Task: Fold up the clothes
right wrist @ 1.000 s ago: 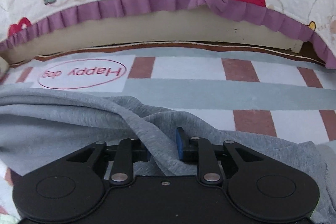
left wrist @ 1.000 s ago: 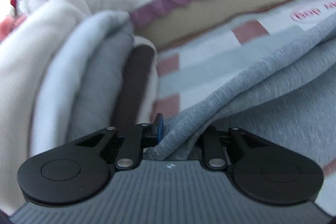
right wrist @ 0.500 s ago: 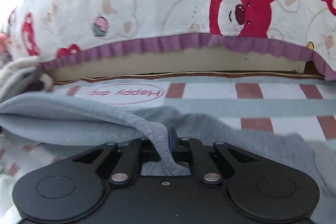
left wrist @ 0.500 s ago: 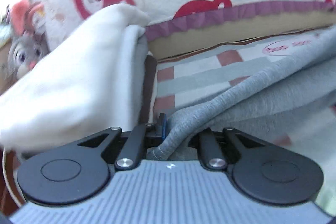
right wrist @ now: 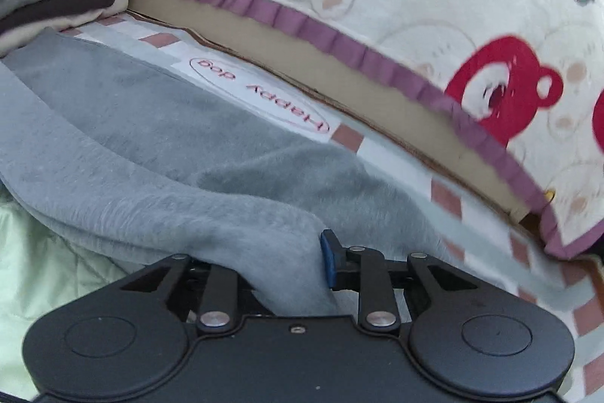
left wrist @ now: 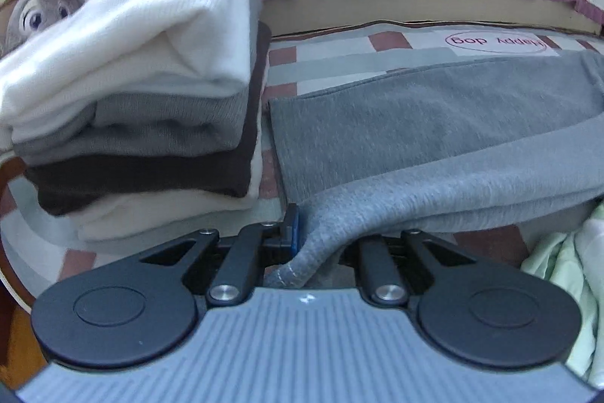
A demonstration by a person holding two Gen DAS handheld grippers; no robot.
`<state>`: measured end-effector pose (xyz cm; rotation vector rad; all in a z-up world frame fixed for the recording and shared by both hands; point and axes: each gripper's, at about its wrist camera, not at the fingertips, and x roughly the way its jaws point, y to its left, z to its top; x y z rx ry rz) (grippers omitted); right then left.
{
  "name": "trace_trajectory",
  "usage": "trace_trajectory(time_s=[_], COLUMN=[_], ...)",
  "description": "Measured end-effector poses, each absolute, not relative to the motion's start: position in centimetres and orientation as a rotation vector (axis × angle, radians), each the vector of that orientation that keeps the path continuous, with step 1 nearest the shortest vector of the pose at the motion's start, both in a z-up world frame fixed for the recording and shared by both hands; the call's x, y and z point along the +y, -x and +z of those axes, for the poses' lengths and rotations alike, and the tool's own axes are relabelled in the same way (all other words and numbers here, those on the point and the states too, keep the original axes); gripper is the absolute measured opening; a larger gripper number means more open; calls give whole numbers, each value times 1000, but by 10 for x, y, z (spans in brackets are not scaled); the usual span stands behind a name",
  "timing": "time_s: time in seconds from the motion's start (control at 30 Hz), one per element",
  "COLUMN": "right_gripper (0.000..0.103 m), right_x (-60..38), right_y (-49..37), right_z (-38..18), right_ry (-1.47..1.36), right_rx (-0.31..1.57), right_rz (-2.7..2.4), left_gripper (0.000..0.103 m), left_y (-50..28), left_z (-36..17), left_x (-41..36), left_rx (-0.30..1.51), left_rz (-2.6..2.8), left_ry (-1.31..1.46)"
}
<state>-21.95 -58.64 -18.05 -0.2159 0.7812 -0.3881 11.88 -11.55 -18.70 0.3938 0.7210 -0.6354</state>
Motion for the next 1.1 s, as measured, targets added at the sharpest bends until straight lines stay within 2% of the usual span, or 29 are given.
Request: trace_trajectory(time_s=[0.3, 0.43, 0.57, 0.63, 0.8, 1.0, 1.1], right_gripper=[35, 35, 25, 8, 7, 7, 7], right_x=[-551, -522, -492, -486, -504, -523, -525], right_y=[191, 176, 167, 172, 200, 231, 230], right_z=[-195, -205, -205, -194, -191, -187, -179], right_ry=[383, 571, 620, 513, 218, -126, -165], right_rx=[752, 729, 686, 676, 746, 807, 750], right_rz=[-301, -277, -211, -175, -68, 55, 40], left_gripper=[14, 14, 13, 7, 6, 7, 10], left_y=[-125, -130, -129, -122, -86, -75, -80], left_z=[-197, -202, -207, -198, -168, -197, -196], left_x=[-110, -112, -114, -111, -100, -96, -102], left_rx=[760, 763, 758, 726, 629, 697, 692], left_rz=[-621, -611, -610, -625, -662, -661, -648], left_ry=[-345, -333, -353, -386, -544, -677, -690])
